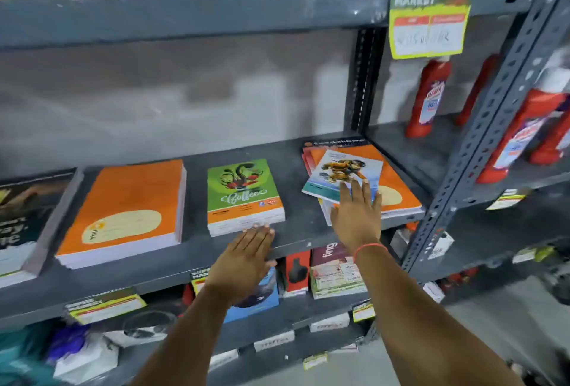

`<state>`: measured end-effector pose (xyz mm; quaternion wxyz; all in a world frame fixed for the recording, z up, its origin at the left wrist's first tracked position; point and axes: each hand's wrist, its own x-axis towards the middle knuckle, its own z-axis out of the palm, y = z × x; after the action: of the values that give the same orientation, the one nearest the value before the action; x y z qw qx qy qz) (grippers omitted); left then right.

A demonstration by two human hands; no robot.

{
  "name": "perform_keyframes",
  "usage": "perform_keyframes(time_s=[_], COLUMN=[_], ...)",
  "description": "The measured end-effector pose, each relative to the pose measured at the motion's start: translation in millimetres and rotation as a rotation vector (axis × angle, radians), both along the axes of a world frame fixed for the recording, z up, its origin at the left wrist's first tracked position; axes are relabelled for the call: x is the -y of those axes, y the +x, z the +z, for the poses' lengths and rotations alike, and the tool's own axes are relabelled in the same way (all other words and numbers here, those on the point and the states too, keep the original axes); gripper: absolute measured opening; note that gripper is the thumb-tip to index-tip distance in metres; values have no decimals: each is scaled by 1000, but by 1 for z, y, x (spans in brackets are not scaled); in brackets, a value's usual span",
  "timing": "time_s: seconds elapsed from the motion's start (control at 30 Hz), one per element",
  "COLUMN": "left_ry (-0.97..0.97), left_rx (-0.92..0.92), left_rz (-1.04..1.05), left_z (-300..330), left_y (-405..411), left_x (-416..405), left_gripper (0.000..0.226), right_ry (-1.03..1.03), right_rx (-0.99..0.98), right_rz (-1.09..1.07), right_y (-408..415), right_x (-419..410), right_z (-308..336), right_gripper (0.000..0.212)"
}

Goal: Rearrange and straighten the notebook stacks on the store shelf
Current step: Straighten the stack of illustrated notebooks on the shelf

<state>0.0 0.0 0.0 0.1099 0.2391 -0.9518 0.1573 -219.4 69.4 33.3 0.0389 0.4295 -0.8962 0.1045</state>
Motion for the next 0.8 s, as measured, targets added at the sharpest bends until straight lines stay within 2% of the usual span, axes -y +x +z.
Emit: perform_keyframes(time_s=[0.07, 0.17, 0.33, 0.43, 0.57, 0.63, 0.73, 0.8], left_ry=[52, -6, -27, -36, -57, -47, -35, -30], left_rx=[-10, -49, -26, -55, -78, -67, -63, -61], left_rz=[-25, 9, 49, 47, 67, 71, 71, 48], left_z=[-9, -23, -29, -31, -25, -21, -18, -18], left_y=[-11, -16, -17, -17, -18, -19, -20, -19], left_x=[3, 5, 10, 9, 5, 3, 2, 3], left_gripper=[67, 51, 52, 49, 47, 52, 53, 50], right_ry=[31, 58, 134, 169, 88, -3, -137, -165], right_rx=[-10, 2, 131, 119, 224, 314, 590, 697], right_rz=[24, 67, 45, 77, 91, -9, -219, -308], right_y=[-15, -27, -36, -32, -25, -24, -27, -30], right_x=[5, 19, 30, 25, 11, 7, 9, 7], right_z=[-3, -8, -13, -18, -7, 0, 14, 24], right_gripper=[61, 66, 66, 66, 59, 54, 75, 93])
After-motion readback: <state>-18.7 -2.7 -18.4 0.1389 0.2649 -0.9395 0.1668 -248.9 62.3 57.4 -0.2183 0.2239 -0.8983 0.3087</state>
